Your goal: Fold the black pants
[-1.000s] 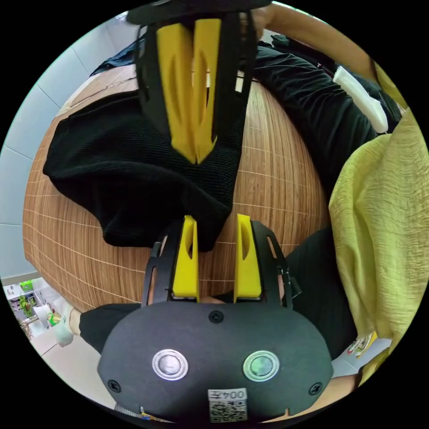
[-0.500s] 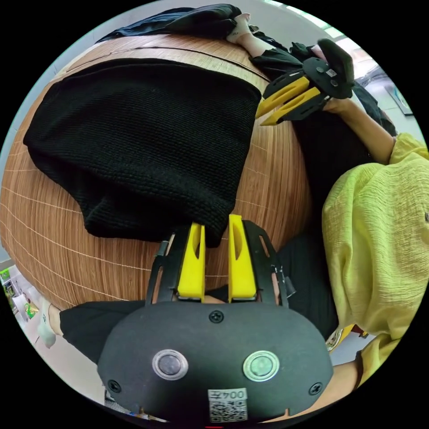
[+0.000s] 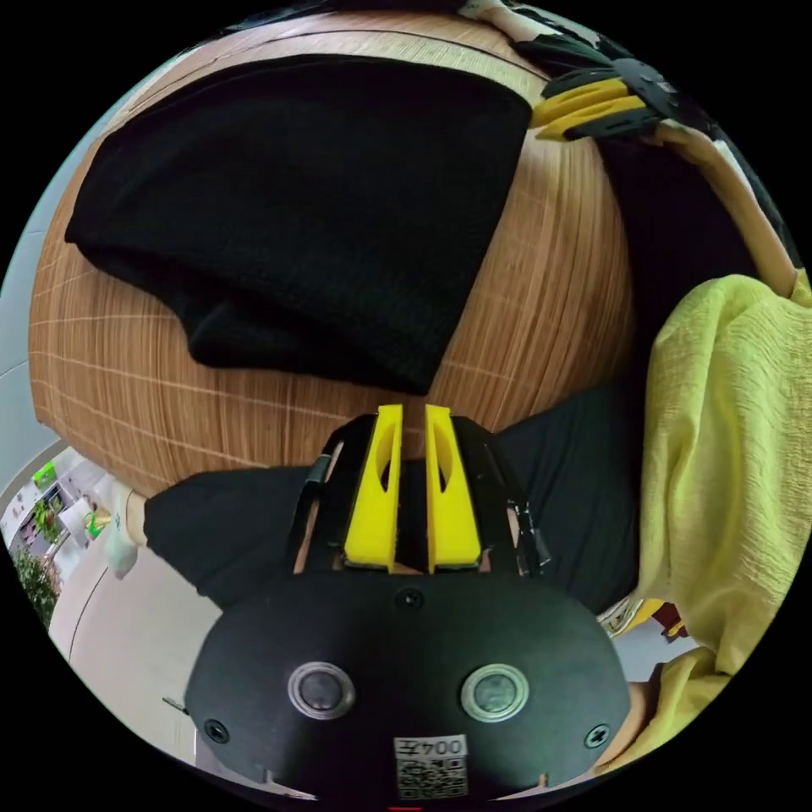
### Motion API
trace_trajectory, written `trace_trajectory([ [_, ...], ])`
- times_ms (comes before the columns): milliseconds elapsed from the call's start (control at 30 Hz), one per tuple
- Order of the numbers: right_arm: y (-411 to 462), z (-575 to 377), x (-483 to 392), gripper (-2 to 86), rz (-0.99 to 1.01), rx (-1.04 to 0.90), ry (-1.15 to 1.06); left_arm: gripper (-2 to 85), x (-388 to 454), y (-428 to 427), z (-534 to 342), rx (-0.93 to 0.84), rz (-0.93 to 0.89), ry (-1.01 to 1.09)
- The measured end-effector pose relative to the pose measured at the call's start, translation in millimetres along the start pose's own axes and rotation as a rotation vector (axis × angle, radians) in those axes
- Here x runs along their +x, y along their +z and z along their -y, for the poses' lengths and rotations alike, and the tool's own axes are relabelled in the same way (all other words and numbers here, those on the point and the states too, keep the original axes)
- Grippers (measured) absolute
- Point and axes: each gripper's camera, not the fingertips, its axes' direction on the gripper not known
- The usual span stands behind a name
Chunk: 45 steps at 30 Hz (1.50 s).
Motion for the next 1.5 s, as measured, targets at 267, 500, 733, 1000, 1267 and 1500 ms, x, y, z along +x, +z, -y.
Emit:
trace_trajectory([
  [267,24,-60,54,13.6,0.091,0.180,0.147,0.6,36,-61,-10,0.420,0.024,-0.077],
  [500,74,-86,95,13.0,0.258,0.224,0.182,0.2,87,13,50,0.280,0.361,-0.069],
  [733,119,-93,122,11.2,0.402,0.229,0.189,0.1,83,23,30,0.354,0.228,-0.168],
  [1000,133,-108,131,5.1,0.478,0.319,0.252,0.4,84,34,15,0.391,0.133,-0.199],
  [1267,176,-99,131,5.2,0.420,0.094,0.364,0.4,112,47,12,0.390,0.203,-0.175],
  [1500,135,-117,125,3.7,0.405,0.376,0.359,0.5,138,36,1,0.441,0.239,-0.190],
])
